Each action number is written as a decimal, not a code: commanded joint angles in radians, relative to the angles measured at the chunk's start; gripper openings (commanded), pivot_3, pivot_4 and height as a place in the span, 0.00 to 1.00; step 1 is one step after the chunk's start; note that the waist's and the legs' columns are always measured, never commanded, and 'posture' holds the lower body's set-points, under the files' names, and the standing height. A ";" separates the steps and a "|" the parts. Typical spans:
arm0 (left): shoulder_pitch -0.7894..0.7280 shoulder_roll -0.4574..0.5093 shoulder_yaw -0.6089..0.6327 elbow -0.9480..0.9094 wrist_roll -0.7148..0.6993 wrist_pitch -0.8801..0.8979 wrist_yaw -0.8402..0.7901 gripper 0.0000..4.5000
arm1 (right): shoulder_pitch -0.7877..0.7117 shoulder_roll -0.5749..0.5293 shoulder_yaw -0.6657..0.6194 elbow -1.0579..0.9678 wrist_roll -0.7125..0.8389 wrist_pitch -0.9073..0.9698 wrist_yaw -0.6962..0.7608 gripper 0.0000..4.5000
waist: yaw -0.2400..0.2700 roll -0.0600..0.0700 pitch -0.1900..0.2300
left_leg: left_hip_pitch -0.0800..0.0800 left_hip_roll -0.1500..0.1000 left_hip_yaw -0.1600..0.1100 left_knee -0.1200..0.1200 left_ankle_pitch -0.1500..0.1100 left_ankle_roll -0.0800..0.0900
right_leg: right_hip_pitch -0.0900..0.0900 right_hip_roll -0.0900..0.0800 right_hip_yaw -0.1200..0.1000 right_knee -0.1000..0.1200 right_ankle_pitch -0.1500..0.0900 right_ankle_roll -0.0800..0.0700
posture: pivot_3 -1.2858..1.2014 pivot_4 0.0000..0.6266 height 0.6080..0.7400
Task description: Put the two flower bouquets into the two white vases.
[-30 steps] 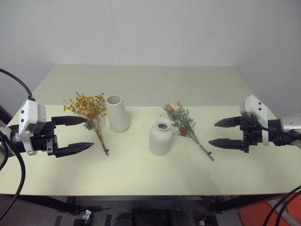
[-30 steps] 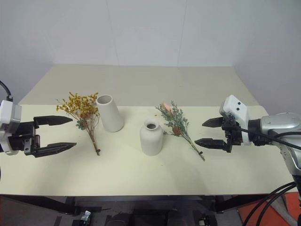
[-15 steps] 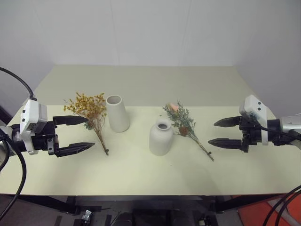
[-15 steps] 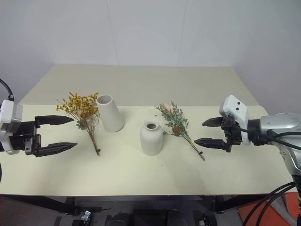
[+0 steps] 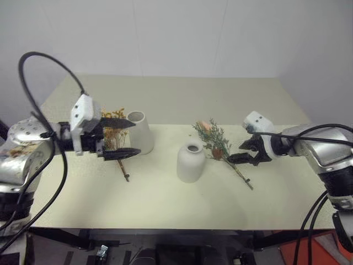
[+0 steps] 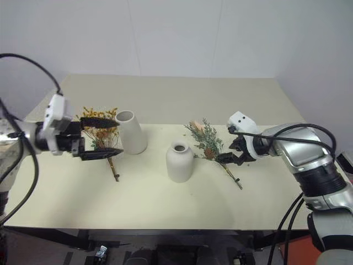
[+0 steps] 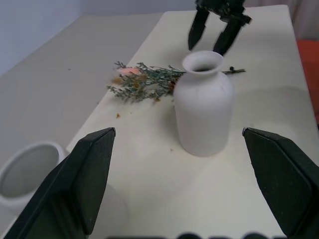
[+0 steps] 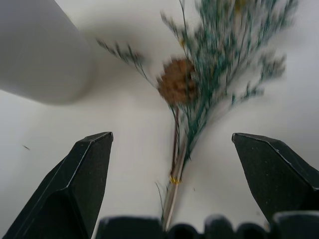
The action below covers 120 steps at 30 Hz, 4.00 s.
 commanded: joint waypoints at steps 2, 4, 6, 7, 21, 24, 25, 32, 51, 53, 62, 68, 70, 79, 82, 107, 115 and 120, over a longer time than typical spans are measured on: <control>-0.161 -0.054 -0.056 0.041 -0.001 0.118 0.040 0.99 | -0.050 -0.004 0.024 0.030 -0.042 0.003 0.025 1.00 | -0.005 0.000 0.000 | -0.001 0.000 0.000 0.000 0.000 0.000 | -0.001 0.000 0.000 0.000 0.000 0.000 | 0.52 0.24 1.00; -0.250 -0.089 -0.098 0.081 0.012 0.161 0.032 0.99 | -0.071 0.007 0.043 0.058 -0.055 0.000 0.039 1.00 | -0.010 0.000 0.000 | -0.001 0.000 0.000 0.000 0.000 0.000 | -0.001 0.000 0.001 0.000 0.000 0.000 | 0.52 0.24 1.00; -0.316 -0.113 -0.147 0.117 0.040 0.173 0.008 0.99 | -0.089 0.027 0.056 0.088 -0.070 -0.004 0.043 1.00 | -0.014 0.000 0.000 | -0.001 0.000 0.000 0.000 0.000 0.000 | -0.001 0.001 0.001 0.001 0.000 0.000 | 0.52 0.24 1.00; -0.338 -0.123 -0.165 0.131 0.052 0.170 -0.002 0.99 | -0.098 0.036 0.066 0.104 -0.078 -0.004 0.049 1.00 | -0.016 0.000 0.000 | 0.000 0.000 0.000 0.000 0.000 0.000 | -0.001 0.001 0.001 0.001 0.000 0.000 | 0.52 0.24 1.00; -0.535 -0.263 -0.315 0.316 0.176 0.142 -0.129 0.99 | -0.205 0.168 0.163 0.298 -0.180 -0.042 0.105 1.00 | -0.033 0.000 0.000 | 0.000 0.000 0.000 0.000 0.000 0.000 | -0.002 0.001 0.002 0.002 0.000 0.000 | 0.52 0.24 1.00; -0.537 -0.280 -0.317 0.316 0.182 0.146 -0.149 0.99 | -0.204 0.185 0.198 0.330 -0.211 -0.060 0.120 1.00 | -0.032 0.000 0.000 | -0.001 0.000 0.000 0.000 0.000 0.000 | -0.002 0.001 0.002 0.002 0.001 0.000 | 0.52 0.24 1.00; -0.534 -0.281 -0.319 0.312 0.184 0.147 -0.158 1.00 | -0.203 0.190 0.205 0.341 -0.219 -0.065 0.124 0.96 | -0.032 0.000 0.000 | -0.001 0.000 0.000 0.000 0.000 0.000 | -0.002 0.001 0.002 0.002 0.001 -0.001 | 0.52 0.24 1.00; -0.508 -0.256 -0.344 0.267 0.201 0.156 -0.223 1.00 | -0.211 0.234 0.212 0.402 -0.263 -0.099 0.135 0.49 | -0.035 0.000 0.000 | -0.001 -0.001 0.000 0.000 0.000 0.000 | -0.003 0.001 0.002 0.002 0.001 0.000 | 0.52 0.24 1.00; -0.455 -0.180 -0.296 0.238 0.208 0.141 -0.240 1.00 | -0.285 0.321 -0.341 0.417 -0.187 -0.075 -0.204 0.01 | -0.036 0.000 0.000 | -0.001 0.000 0.000 0.000 0.000 0.000 | -0.003 0.001 0.003 0.003 0.002 -0.001 | 0.52 0.24 1.00; -0.443 -0.162 -0.287 0.237 0.207 0.135 -0.242 1.00 | -0.295 0.365 -0.482 0.367 -0.135 -0.099 -0.283 0.01 | -0.035 0.000 0.000 | -0.001 0.000 0.000 0.000 0.000 0.000 | -0.003 0.001 0.003 0.003 0.002 -0.001 | 0.52 0.24 1.00; -0.398 -0.109 -0.254 0.183 0.190 0.141 -0.252 1.00 | -0.198 0.600 -0.751 -0.042 0.117 -0.220 -0.419 0.01 | -0.032 0.000 0.000 | -0.001 0.000 -0.001 0.000 0.000 0.000 | -0.003 0.000 0.002 0.003 0.002 -0.001 | 0.52 0.24 1.00; -0.397 -0.112 -0.252 0.175 0.192 0.151 -0.251 1.00 | -0.099 0.667 -0.725 -0.187 0.230 -0.217 -0.433 0.01 | -0.031 0.001 0.000 | -0.001 0.000 -0.001 0.000 0.000 0.000 | -0.003 0.000 0.002 0.003 0.002 -0.001 | 0.52 0.24 1.00; -0.397 -0.111 -0.252 0.179 0.194 0.150 -0.252 1.00 | -0.040 0.676 -0.691 -0.243 0.254 -0.232 -0.418 0.01 | -0.031 0.001 0.000 | -0.001 0.000 -0.001 0.000 0.000 0.000 | -0.003 0.001 0.002 0.003 0.002 -0.001 | 0.52 0.24 1.00; -0.394 -0.111 -0.253 0.187 0.200 0.144 -0.253 1.00 | 0.095 0.666 -0.620 -0.361 0.347 -0.254 -0.389 0.01 | -0.034 0.001 0.000 | 0.000 0.000 -0.001 0.000 0.000 0.000 | -0.003 0.001 0.003 0.003 0.002 -0.001 | 0.52 0.24 1.00; -0.393 -0.110 -0.254 0.179 0.200 0.148 -0.251 1.00 | 0.105 0.670 -0.621 -0.374 0.378 -0.273 -0.390 0.01 | -0.033 0.001 0.000 | 0.000 0.000 -0.001 0.000 0.000 0.000 | -0.002 0.001 0.002 0.003 0.002 -0.001 | 0.52 0.24 1.00; -0.384 -0.090 -0.245 0.110 0.177 0.202 -0.231 1.00 | 0.205 0.633 -0.470 -0.360 0.389 -0.390 -0.382 0.01 | -0.032 0.001 0.000 | 0.000 0.000 -0.001 0.000 0.000 0.000 | -0.002 0.001 0.002 0.003 0.001 0.001 | 0.52 0.24 1.00; -0.371 -0.088 -0.244 0.112 0.179 0.189 -0.227 1.00 | 0.257 0.598 -0.411 -0.353 0.332 -0.442 -0.340 0.41 | -0.032 0.001 0.000 | 0.000 0.000 -0.001 0.000 0.000 0.000 | -0.002 0.001 0.003 0.003 0.001 0.002 | 0.52 0.24 1.00; -0.356 -0.082 -0.240 0.134 0.188 0.159 -0.234 1.00 | 0.286 0.559 -0.397 -0.350 0.317 -0.461 -0.290 0.78 | -0.032 0.001 0.000 | 0.000 0.000 -0.001 0.000 0.000 0.000 | -0.002 0.001 0.003 0.003 0.000 0.002 | 0.52 0.24 1.00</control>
